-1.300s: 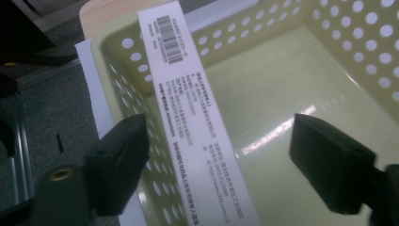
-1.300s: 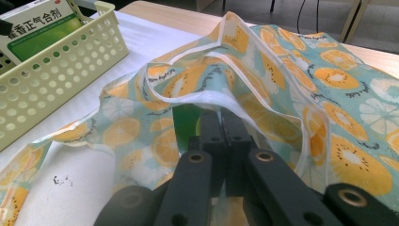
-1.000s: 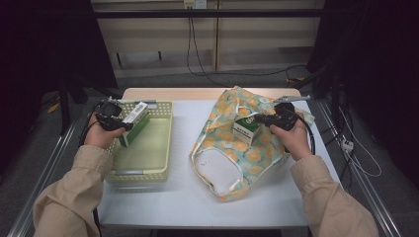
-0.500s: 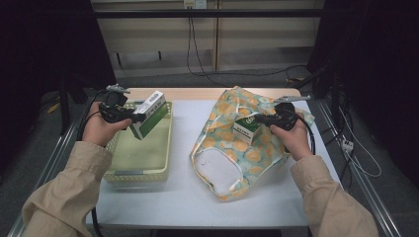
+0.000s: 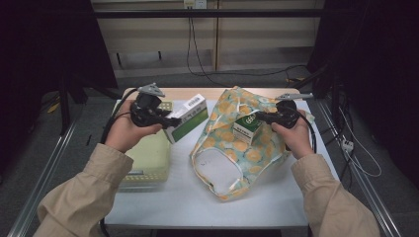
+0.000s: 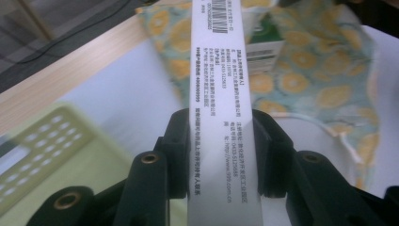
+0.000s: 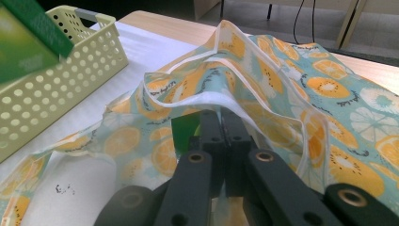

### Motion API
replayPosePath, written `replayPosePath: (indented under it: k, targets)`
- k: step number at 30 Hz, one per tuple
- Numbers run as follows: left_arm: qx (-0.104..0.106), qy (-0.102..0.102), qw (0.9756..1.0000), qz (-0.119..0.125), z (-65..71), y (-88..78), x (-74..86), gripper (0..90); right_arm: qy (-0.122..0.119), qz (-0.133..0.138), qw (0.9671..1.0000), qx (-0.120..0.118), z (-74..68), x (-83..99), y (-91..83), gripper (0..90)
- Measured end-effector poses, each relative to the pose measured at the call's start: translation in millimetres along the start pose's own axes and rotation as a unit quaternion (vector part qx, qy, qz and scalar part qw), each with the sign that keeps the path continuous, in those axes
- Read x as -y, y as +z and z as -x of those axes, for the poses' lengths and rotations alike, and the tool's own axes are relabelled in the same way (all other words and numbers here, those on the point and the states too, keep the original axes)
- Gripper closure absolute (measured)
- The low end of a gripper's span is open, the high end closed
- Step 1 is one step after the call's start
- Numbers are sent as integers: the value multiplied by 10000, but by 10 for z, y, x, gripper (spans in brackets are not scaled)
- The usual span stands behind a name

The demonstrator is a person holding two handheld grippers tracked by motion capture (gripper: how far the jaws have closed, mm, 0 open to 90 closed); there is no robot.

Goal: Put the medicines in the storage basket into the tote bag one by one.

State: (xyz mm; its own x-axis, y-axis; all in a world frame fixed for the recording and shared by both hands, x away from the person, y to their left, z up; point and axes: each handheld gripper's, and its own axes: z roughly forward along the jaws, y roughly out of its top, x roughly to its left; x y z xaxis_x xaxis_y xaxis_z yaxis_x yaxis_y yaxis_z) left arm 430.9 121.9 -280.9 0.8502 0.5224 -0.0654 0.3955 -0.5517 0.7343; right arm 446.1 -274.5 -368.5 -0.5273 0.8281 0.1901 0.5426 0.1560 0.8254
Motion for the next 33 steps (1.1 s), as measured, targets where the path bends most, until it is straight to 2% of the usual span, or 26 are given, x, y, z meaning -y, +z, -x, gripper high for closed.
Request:
replayPosePath:
  k: [4, 7, 17, 22, 27, 28, 33]
  targets:
    - [287, 178, 9994, 14, 194, 210, -61, 630, -26, 1, 10000, -3, -12, 1, -3, 900]
    - [471, 304, 9984, -116, 304, 384, -77, 631, -22, 3, 10000, -8, -18, -4, -10, 900]
    - [830, 474, 9946, -406, 552, 945, -66, 630, -17, 54, 10000, -9, -18, -25, -49, 900]
    - [901, 483, 9932, -553, 621, 1174, -48, 630, -22, 89, 10000, -26, -31, -31, -60, 900]
    - [878, 449, 9931, -635, 663, 1372, -61, 630, -47, 96, 9999, -48, -54, -51, -72, 900]
    - [844, 494, 9927, -699, 657, 1405, -69, 630, -52, 112, 9999, -55, -60, -53, -72, 900]
    - [757, 409, 9942, -640, 642, 1535, -93, 630, -84, 90, 9999, -85, -88, -57, -61, 900]
